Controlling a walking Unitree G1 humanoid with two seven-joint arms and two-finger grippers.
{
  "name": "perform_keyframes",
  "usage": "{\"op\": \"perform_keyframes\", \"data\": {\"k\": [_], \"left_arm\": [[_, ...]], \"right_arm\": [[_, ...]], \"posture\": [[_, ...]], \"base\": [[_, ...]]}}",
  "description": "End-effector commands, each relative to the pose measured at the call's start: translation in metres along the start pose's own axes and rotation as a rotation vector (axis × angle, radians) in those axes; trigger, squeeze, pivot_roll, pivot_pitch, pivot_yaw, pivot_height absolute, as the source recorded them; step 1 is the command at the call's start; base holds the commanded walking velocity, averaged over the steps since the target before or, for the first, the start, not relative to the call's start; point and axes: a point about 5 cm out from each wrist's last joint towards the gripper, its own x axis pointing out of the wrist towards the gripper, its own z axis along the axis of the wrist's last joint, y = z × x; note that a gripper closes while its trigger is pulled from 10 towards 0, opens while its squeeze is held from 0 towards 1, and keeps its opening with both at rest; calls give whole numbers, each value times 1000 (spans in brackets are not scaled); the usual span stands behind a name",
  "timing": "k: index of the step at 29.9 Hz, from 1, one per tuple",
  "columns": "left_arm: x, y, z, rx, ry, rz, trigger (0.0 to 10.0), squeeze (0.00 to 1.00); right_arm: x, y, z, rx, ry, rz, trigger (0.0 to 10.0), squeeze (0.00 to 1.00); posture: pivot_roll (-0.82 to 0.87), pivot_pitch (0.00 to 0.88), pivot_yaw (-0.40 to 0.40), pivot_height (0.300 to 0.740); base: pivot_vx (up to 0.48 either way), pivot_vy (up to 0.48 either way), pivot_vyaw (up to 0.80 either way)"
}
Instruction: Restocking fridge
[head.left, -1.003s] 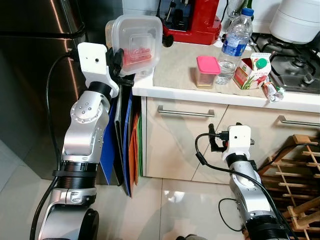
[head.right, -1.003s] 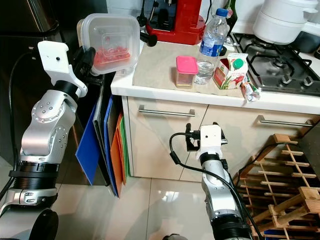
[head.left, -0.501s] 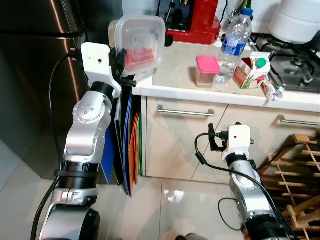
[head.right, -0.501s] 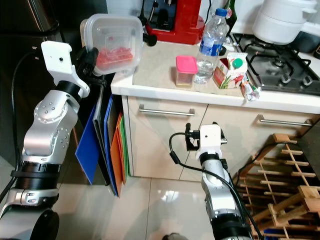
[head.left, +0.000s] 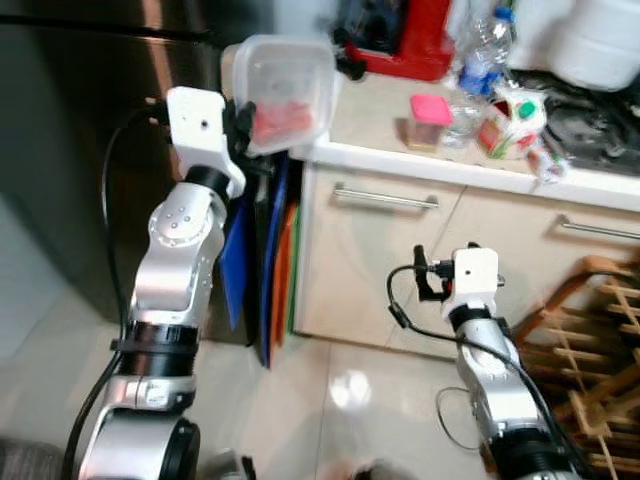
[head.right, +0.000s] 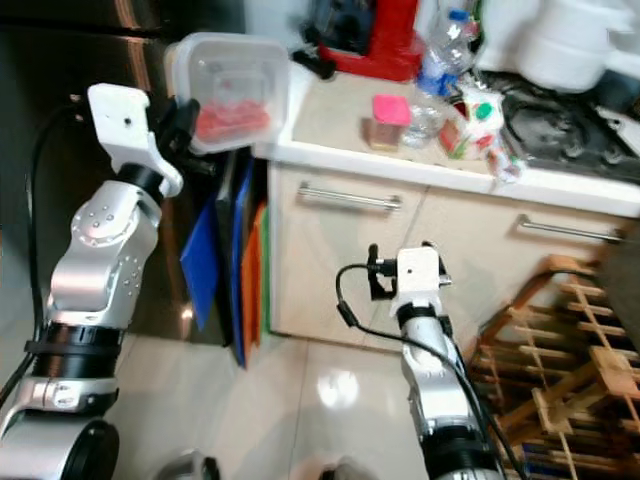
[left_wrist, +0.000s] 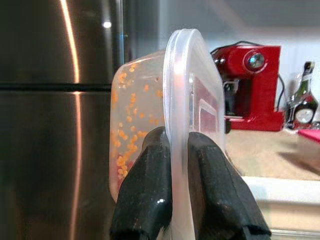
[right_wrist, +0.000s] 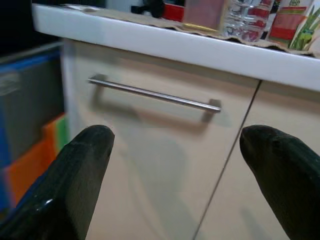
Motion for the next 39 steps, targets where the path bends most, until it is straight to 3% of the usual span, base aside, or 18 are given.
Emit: {"op": "perform_keyframes", "data": {"k": [1,19,26,28,31,36,39], "left_arm": [[5,-5,11,11,-45,-28,10000,0],[4,-10,7,-4,-36,-66,10000,0],[-7,-10,-17,-42,65,-97,10000,0],[-16,-12,-29,-50,98,-119,10000,0],[-40,-21,-58,-106,197,-164,10000,0],[-78,-23,-111,-98,378,-86,10000,0],[-85,-20,-120,-96,410,-50,10000,0]], "right_arm": [[1,-3,1,1,-5,-12,10000,0],[3,-3,2,1,-9,-12,10000,0],[3,-3,2,3,-12,-12,10000,0],[3,-2,2,4,-13,-11,10000,0],[3,-2,2,3,-13,-11,10000,0],[4,-1,1,2,-11,-6,10000,0],[4,0,0,3,-9,-5,10000,0]], "posture": [[-27,0,-43,740],[-28,0,-43,740],[-25,0,-41,740],[-24,0,-40,740],[-22,0,-39,740],[-11,0,-44,740],[-10,0,-45,740]], "base": [[-259,0,0],[-258,0,0],[0,0,0],[0,0,0],[0,0,0],[0,0,0],[0,0,0]]}}
